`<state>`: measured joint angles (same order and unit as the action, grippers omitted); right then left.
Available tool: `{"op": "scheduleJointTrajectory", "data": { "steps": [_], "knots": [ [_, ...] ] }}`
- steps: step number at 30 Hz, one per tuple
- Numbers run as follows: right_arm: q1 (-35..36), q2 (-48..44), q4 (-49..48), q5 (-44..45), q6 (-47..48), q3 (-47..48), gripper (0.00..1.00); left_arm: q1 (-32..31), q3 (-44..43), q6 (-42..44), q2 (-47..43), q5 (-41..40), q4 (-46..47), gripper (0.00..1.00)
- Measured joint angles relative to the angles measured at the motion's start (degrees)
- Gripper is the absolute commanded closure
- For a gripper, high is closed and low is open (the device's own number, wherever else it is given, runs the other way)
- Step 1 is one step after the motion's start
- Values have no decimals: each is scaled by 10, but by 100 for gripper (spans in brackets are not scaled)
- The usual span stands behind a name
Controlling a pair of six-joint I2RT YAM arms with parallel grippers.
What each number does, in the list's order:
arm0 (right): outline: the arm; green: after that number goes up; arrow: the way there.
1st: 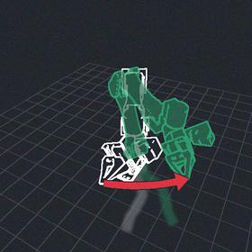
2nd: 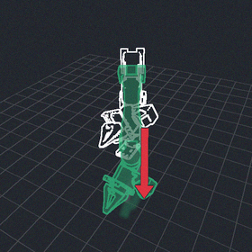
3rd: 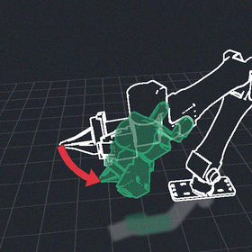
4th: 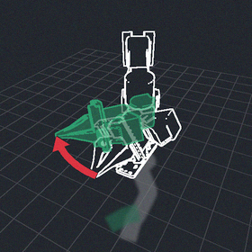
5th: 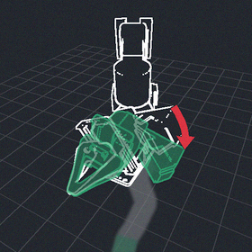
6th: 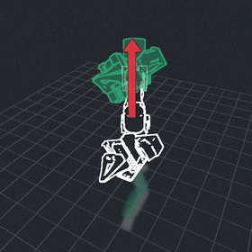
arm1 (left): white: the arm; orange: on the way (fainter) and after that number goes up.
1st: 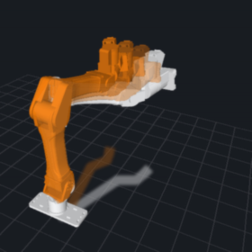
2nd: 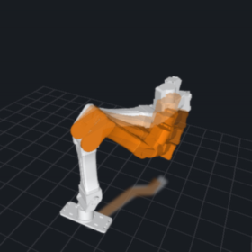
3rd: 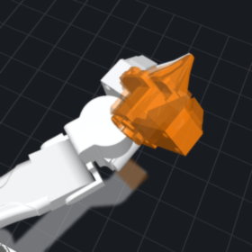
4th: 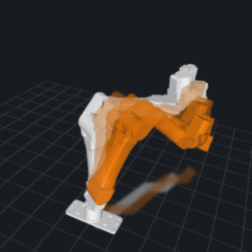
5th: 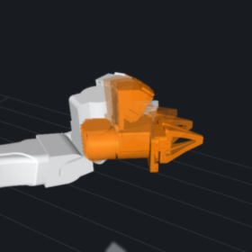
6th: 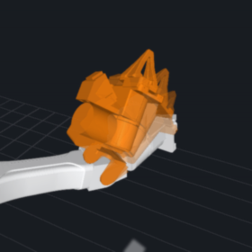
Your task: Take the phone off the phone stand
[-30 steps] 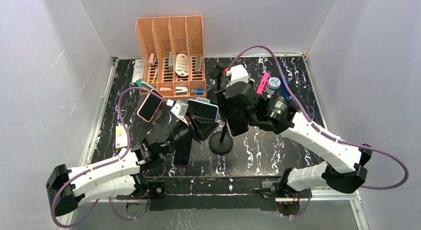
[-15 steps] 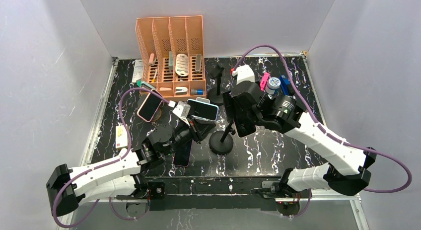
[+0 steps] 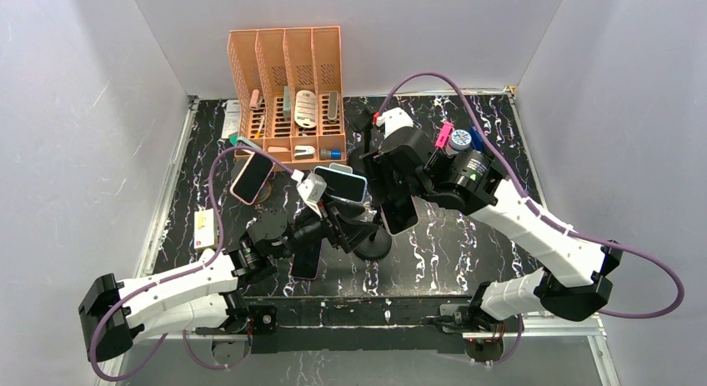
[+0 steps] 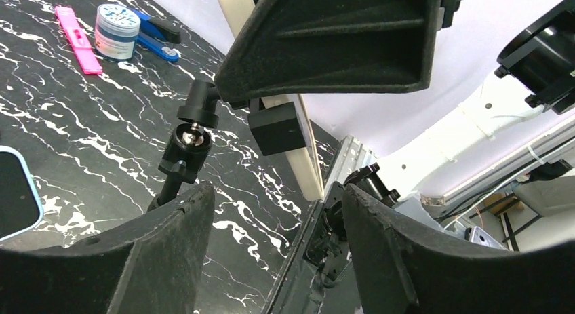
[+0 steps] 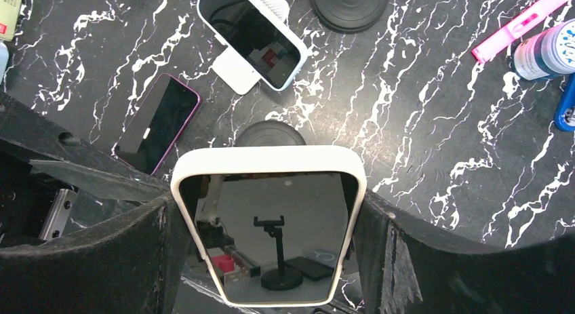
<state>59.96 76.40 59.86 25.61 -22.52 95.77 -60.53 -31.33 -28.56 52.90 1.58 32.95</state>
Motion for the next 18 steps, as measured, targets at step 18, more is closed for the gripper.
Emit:
{"op": "scheduleJointTrajectory", "data": {
  "steps": [18],
  "knots": [
    [0, 6, -4, -24, -2, 6, 99, 0, -26, -13, 20, -26, 8, 33]
  ]
}}
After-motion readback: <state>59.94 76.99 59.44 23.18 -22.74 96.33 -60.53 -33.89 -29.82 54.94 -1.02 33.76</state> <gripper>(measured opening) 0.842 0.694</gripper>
